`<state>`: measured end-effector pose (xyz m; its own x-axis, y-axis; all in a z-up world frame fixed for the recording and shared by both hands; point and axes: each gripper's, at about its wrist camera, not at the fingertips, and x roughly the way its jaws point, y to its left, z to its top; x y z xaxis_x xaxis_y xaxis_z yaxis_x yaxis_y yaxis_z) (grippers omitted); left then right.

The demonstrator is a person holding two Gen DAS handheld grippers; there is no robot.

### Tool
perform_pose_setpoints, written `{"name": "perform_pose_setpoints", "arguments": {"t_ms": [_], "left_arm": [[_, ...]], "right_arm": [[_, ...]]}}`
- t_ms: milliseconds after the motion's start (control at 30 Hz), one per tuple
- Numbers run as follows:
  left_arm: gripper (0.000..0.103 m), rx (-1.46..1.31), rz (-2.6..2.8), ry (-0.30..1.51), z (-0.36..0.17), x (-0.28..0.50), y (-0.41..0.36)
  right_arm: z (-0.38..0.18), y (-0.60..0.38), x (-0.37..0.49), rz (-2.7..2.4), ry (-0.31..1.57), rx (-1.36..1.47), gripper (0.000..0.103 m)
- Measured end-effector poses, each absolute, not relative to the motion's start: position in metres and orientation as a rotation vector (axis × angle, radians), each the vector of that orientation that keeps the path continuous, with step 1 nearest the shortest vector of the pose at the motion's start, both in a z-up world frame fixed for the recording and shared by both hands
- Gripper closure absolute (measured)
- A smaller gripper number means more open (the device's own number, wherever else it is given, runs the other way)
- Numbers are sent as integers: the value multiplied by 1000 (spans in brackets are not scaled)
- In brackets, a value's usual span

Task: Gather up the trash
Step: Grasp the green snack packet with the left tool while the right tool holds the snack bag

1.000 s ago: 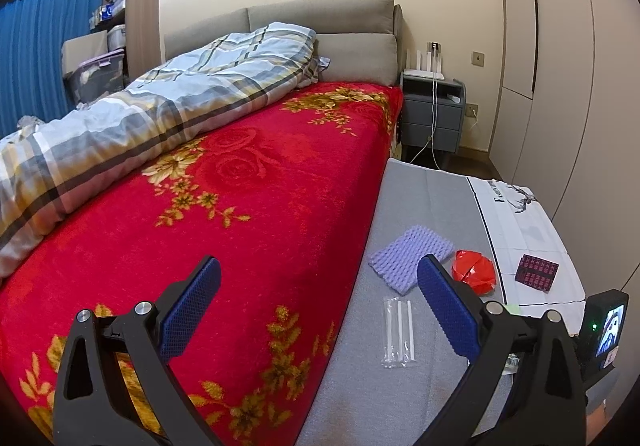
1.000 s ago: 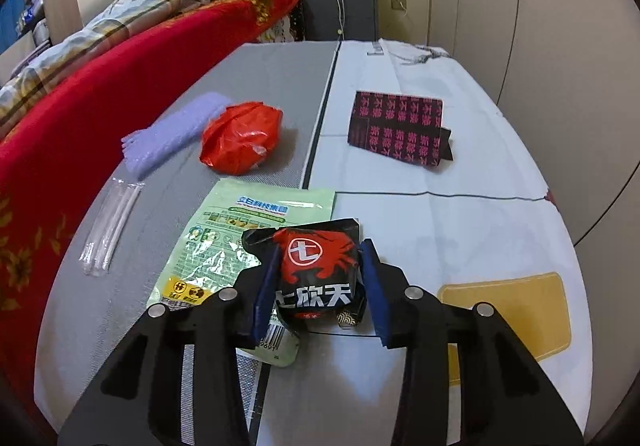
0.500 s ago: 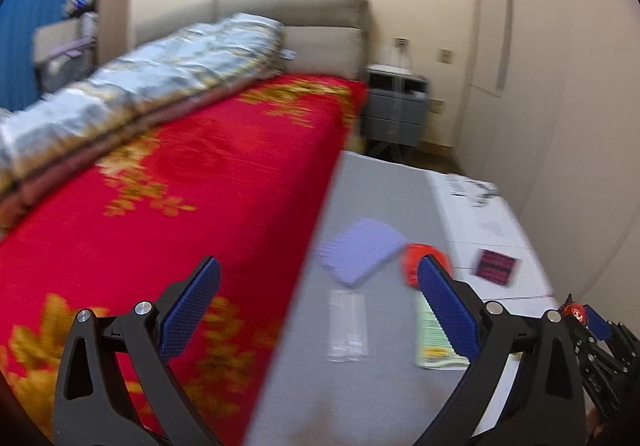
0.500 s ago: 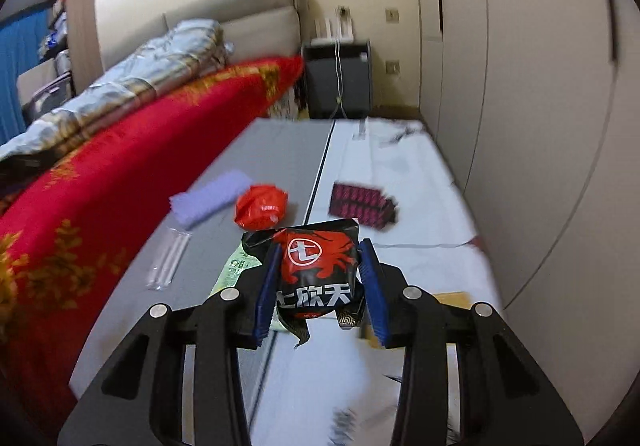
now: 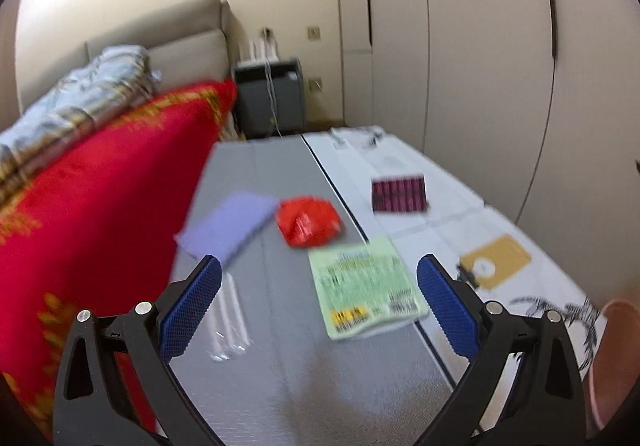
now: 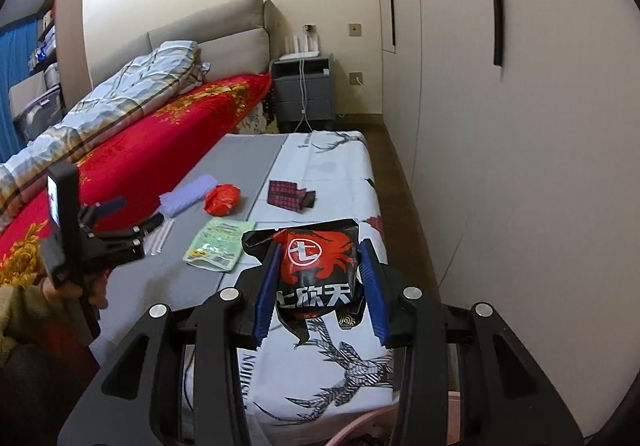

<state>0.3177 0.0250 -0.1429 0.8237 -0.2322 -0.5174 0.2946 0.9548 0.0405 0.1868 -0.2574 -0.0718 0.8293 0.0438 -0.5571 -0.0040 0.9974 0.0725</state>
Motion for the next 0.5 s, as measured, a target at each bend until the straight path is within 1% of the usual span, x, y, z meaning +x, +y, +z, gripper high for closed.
{"name": "perform_pose_setpoints", "arguments": {"t_ms": [133, 333, 367, 433, 500], "left_arm": [[10, 173, -336, 591, -164, 330, 18], [19, 222, -403, 690, -191, 351, 15], [22, 221, -417, 709, -194, 354, 14], [26, 220, -460, 737, -197, 357, 12], [26, 225, -497, 740, -197, 355, 9]], "right_arm": [[-84, -264, 197, 22, 632, 102, 63], [-92, -266, 206, 29, 648, 114, 63], [-93, -266, 207, 31, 652, 116, 63], [-96, -266, 211, 32, 661, 115, 63], [-100, -267, 214, 32, 675, 114, 63]]}}
